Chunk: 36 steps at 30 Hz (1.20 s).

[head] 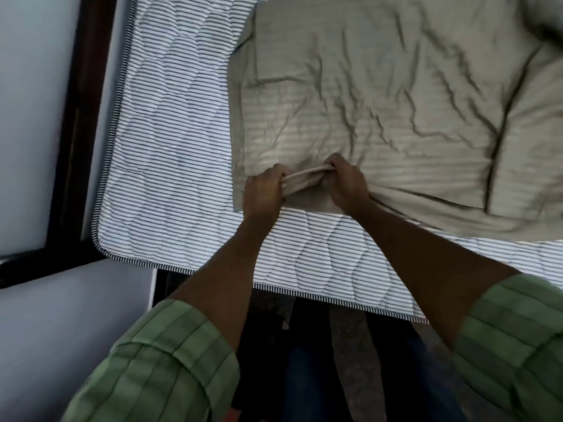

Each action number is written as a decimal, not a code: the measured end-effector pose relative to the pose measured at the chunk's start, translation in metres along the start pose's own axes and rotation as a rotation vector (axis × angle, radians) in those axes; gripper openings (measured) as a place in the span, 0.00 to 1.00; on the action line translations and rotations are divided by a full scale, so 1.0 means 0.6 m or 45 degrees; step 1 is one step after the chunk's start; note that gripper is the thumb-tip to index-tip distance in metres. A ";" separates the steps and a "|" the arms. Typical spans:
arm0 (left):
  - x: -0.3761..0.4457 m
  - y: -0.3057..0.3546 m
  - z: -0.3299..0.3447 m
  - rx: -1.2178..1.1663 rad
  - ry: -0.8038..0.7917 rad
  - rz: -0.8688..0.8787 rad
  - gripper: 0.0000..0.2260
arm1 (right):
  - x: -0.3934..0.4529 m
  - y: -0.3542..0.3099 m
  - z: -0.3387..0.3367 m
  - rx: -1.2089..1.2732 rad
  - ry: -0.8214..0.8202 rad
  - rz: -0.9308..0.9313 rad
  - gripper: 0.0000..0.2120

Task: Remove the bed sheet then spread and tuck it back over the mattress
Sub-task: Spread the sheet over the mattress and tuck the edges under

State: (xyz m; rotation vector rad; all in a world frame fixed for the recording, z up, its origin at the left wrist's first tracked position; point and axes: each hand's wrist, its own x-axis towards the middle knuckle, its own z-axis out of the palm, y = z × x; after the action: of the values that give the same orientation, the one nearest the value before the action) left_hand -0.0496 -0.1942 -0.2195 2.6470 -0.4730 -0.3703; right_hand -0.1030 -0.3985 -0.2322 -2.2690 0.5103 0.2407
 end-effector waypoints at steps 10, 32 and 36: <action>0.024 -0.014 -0.025 0.036 0.342 -0.224 0.05 | -0.001 -0.015 -0.003 -0.264 -0.083 -0.174 0.19; -0.068 -0.081 0.000 -0.085 -0.415 -0.052 0.32 | -0.149 0.053 0.040 -0.486 -0.124 -0.395 0.09; -0.065 -0.071 -0.003 -0.018 -0.245 -0.012 0.15 | -0.144 0.036 0.060 -0.457 -0.036 -0.321 0.05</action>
State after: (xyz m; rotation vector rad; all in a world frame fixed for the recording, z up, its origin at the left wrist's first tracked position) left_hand -0.0726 -0.1423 -0.2299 2.6132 -0.5156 -0.6329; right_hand -0.1904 -0.3604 -0.2426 -2.6452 0.1698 0.2518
